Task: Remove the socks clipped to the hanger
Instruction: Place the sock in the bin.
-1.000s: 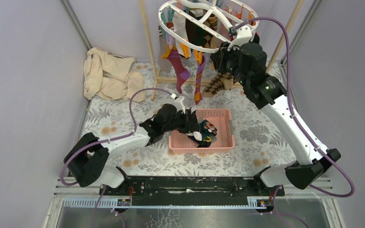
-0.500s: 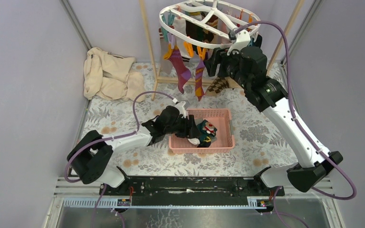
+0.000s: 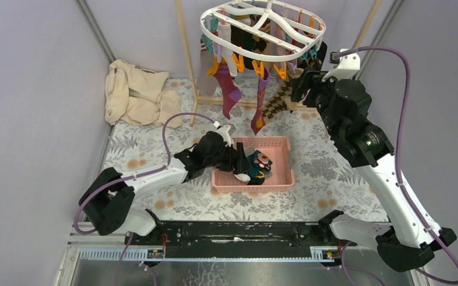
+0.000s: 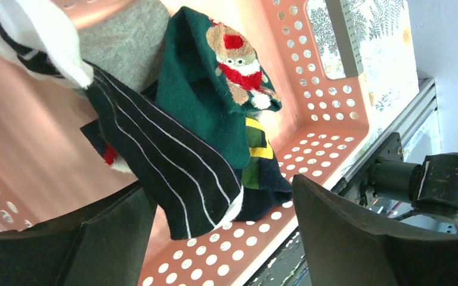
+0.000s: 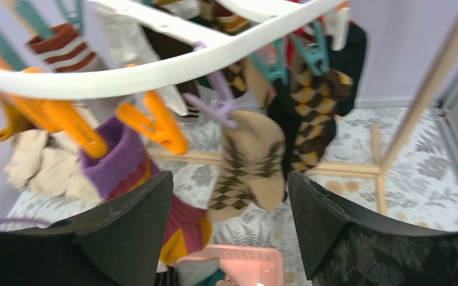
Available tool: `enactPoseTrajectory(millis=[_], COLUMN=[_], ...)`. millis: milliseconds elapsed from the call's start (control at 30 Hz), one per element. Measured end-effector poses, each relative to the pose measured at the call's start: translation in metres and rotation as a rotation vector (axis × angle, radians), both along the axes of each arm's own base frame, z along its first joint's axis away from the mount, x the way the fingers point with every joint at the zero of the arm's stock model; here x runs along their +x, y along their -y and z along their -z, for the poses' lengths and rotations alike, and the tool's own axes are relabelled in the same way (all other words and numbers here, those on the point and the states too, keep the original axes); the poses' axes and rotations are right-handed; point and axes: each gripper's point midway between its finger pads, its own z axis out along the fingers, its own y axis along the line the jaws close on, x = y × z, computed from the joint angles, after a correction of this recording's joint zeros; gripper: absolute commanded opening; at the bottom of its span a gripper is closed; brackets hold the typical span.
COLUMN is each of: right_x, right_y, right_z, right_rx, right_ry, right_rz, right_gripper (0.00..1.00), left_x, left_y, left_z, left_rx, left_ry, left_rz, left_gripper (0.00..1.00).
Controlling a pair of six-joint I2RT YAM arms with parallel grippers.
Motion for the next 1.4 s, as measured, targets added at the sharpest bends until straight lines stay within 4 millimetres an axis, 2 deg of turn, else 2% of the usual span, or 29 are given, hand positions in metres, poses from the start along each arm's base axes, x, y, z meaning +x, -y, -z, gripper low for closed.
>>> enactPoseTrajectory(millis=[33,100,200,267,333,433,667,1033,1200,1400], right_x=[0.002,0.010,0.029,0.039,0.045,0.053,0.081,0.126,0.133,0.128], right_y=[0.008,0.026,0.064,0.088,0.103,0.113,0.105,0.082,0.075,0.073], right_z=[0.001,0.006,0.019,0.035,0.051,0.071,0.078,0.111,0.124,0.130], right_rx=[-0.004,-0.008,0.007,0.018,0.029,0.052,0.128,0.251,0.300,0.319], right_ry=[-0.003,-0.020,-0.061,-0.098,-0.135,-0.173,-0.153,-0.155,-0.160,-0.168], right_rz=[0.035,0.099,0.220,0.285,0.315,0.318,0.208,0.016,-0.045,-0.058], right_gripper=[0.77,0.76,0.76,0.76,0.76,0.73,0.69,0.69,0.68,0.67], left_x=[0.000,0.000,0.002,0.005,0.006,0.004,-0.003,-0.008,-0.010,-0.010], left_y=[-0.001,-0.001,0.001,0.003,0.005,0.006,0.008,0.007,0.006,0.005], left_z=[-0.002,-0.006,-0.018,-0.026,-0.032,-0.037,-0.061,-0.091,-0.096,-0.097], left_rx=[-0.001,-0.006,-0.024,-0.036,-0.046,-0.054,-0.108,-0.165,-0.172,-0.172], left_ry=[0.002,0.012,0.033,0.047,0.059,0.068,0.112,0.184,0.197,0.202], left_rz=[-0.002,-0.003,-0.005,-0.003,-0.001,0.006,0.040,0.070,0.073,0.075], left_gripper=[0.91,0.98,0.99,0.99,0.99,0.99,0.99,0.99,0.99,0.99])
